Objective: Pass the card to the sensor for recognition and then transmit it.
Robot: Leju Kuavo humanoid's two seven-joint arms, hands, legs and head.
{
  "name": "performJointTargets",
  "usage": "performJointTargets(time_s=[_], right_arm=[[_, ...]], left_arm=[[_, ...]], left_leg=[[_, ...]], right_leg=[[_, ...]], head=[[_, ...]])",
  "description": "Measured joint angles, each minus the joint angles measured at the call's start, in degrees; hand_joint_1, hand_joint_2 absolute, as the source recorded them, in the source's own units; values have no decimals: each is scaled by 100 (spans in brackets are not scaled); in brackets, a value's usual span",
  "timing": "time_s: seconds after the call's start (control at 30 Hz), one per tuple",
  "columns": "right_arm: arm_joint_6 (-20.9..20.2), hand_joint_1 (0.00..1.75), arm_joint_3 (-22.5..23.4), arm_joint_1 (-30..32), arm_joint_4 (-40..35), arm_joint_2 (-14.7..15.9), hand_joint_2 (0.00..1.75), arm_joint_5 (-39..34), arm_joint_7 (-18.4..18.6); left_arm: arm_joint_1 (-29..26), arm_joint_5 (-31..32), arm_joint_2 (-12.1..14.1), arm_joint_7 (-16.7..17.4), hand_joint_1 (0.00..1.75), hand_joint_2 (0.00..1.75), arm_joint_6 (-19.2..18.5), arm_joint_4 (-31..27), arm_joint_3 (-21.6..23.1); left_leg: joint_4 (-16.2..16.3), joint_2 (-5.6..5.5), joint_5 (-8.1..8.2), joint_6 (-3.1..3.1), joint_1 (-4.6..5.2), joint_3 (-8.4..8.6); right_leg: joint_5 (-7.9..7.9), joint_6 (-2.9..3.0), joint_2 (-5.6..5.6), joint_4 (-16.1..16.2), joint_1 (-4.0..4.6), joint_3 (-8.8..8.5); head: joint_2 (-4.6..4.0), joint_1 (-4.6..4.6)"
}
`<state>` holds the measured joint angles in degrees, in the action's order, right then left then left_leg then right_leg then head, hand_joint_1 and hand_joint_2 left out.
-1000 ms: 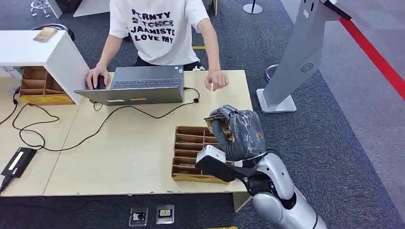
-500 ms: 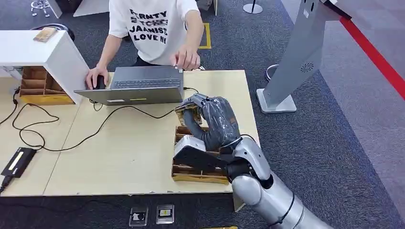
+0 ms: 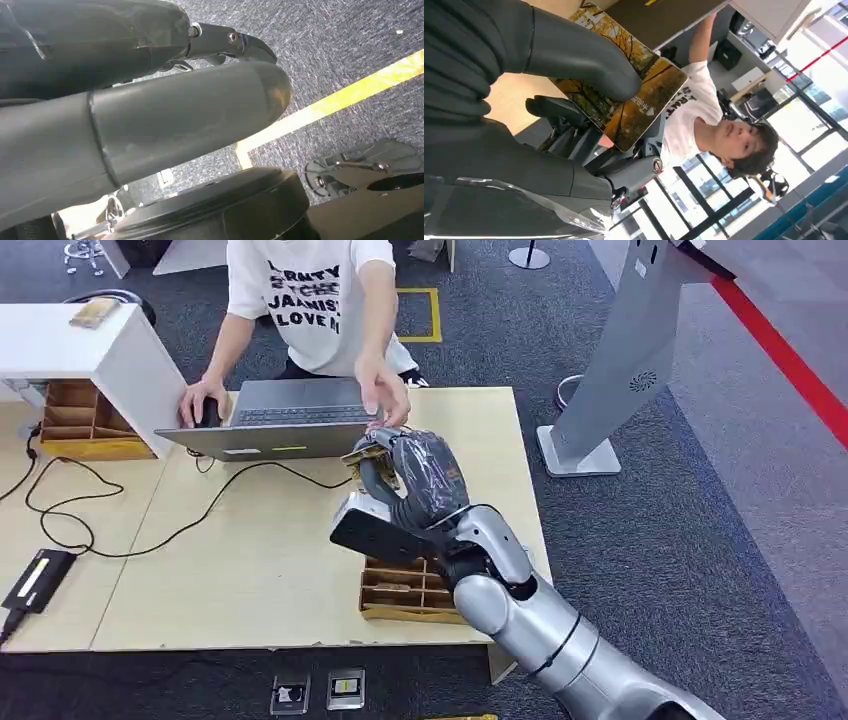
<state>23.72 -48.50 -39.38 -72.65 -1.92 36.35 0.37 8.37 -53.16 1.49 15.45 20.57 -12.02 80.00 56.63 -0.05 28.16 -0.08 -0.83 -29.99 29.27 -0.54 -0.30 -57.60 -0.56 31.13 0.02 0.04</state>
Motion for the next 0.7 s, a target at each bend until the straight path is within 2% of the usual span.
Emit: performJointTargets(time_s=[0.37, 0.7], right_arm=[[256, 175, -92, -362, 1046, -232, 175, -39, -83], [562, 175, -79, -453, 1475, -275, 175, 2, -2]], left_arm=[[-3, -13, 0, 0, 0, 0, 9, 0, 2], [-5, -13, -4, 20, 0, 0, 9, 0, 2]], left_leg=[[0, -1, 0, 0, 0, 0], [0, -1, 0, 0, 0, 1]], right_leg=[[0, 0, 2, 0, 0, 1], [0, 0, 3, 0, 0, 2]], head=[[0, 0], [0, 0]])
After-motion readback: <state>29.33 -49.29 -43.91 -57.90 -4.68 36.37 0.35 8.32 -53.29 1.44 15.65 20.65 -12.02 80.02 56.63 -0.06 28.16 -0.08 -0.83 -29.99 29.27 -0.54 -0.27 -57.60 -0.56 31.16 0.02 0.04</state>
